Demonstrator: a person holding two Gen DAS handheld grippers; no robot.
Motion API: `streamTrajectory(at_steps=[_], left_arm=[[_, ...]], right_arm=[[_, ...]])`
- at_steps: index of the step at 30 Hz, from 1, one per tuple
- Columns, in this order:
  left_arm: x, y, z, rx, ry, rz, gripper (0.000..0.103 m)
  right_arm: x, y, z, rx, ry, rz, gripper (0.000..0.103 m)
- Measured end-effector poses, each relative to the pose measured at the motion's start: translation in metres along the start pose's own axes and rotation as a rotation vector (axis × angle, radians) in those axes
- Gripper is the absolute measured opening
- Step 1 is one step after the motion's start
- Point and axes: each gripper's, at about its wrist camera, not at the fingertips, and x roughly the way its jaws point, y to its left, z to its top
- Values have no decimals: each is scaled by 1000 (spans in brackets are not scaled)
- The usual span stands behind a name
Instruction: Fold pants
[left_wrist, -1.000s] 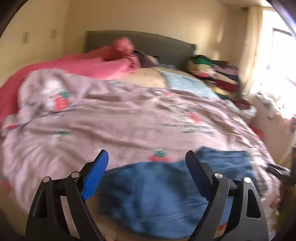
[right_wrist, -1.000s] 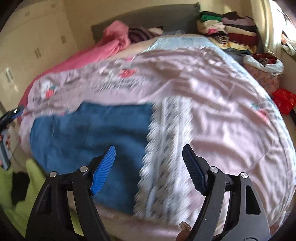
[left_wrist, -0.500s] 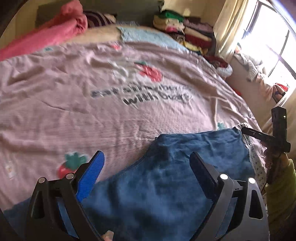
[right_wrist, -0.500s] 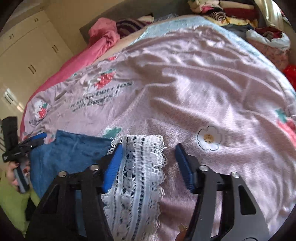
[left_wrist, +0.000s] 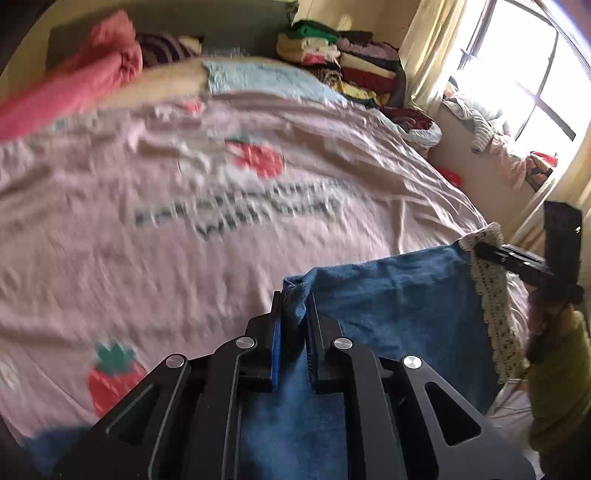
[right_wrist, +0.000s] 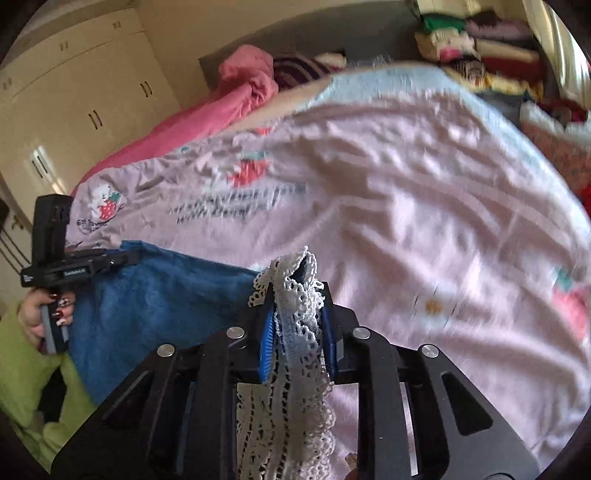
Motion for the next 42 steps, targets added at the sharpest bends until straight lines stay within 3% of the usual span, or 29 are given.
streamTrajectory(at_steps=[1,3,7,12,14,15,16,19,22,27,28,29,34,36,39,42], left_arm=[[2,-2,4,7,-4,1,5],[10,-2,10,13,6,19,5],[35,8,2,-14,51,36,5],[48,21,-12,-36,48,18,15],[44,25,-12,-52,41,12,25],[39,25,-12,-53,34,18,29],[33,25,-12,-53,23,23,40],[-3,20,-18,-46,-43,12,56],[-41,16,-31,-48,-93,31,58],[-97,16,-69,-70,-172,46,58],[-104,18,-77,-75,-180,46,62],[-110,20,-87,-84,-172,65,74],[-118,38,-120,-130,-103,145,76],[-114,46,-127,-145,-71,209,80],[-107,60,-136,-175,-43,264,80],[-105,74,-145,-222,-69,258,80]], right_arm=[[3,0,7,-17,-7,-17,15],[13,-2,12,-41,4,-47,15],[52,-17,6,-31,109,-91,16],[59,-24,-3,-8,118,-94,22],[55,-21,-2,-20,113,-126,32],[48,-20,-2,-12,110,-142,39],[40,-19,-2,-1,98,-161,46],[1,-11,-7,-5,7,-161,57],[-34,-4,-24,4,-13,-160,58],[-67,-1,-62,84,17,-94,58],[-70,-1,-72,108,38,-86,58],[-70,-2,-77,123,47,-77,58],[-62,-7,-103,208,86,-52,58],[-52,-7,-109,232,117,-22,51],[-41,7,-115,168,163,-4,18],[-50,15,-112,143,142,-20,13]])
